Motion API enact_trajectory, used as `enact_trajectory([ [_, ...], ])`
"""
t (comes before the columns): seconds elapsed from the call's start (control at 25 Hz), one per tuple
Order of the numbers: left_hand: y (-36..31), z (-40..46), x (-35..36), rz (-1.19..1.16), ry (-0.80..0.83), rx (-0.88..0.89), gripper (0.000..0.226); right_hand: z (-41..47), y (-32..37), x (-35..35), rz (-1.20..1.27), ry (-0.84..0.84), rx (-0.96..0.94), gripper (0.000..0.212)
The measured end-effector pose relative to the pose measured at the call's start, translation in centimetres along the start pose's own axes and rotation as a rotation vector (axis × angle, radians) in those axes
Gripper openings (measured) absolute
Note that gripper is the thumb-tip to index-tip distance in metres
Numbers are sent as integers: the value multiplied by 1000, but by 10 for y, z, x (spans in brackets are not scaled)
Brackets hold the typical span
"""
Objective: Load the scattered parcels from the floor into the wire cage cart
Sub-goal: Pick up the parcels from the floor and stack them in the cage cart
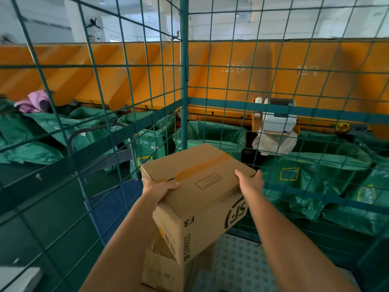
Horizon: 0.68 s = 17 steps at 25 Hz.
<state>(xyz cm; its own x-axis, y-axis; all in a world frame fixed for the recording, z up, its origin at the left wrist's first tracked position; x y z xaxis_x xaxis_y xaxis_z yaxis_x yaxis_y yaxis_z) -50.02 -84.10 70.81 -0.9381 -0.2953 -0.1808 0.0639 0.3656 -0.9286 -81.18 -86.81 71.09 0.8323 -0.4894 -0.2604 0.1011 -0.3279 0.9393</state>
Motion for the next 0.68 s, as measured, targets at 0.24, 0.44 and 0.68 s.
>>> enact_trajectory([
  [0.24,-9,-10,17,132,75,-240,91,-3,7,-14,28,-116,56,63],
  [0.44,-38,-7,55,203,94,-49,102,-4,18,-67,136,-403,18,38],
  [0.68,-71,20,110,206,139,198,77,22,42,-90,237,-529,-107,35],
])
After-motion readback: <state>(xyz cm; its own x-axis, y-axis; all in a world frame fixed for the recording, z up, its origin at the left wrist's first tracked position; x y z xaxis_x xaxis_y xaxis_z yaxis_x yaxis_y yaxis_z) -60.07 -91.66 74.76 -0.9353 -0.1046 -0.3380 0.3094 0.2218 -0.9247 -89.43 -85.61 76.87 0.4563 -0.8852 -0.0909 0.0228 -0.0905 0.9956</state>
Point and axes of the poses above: each hand's wrist, its own z-axis towards the middle knuckle, its own x-axis out of the palm, y = z × x, the point moved 5 cm from there along z, towards the middle knuckle, and after that the axes turned 3 degrees about z, right-handed, at the moved point
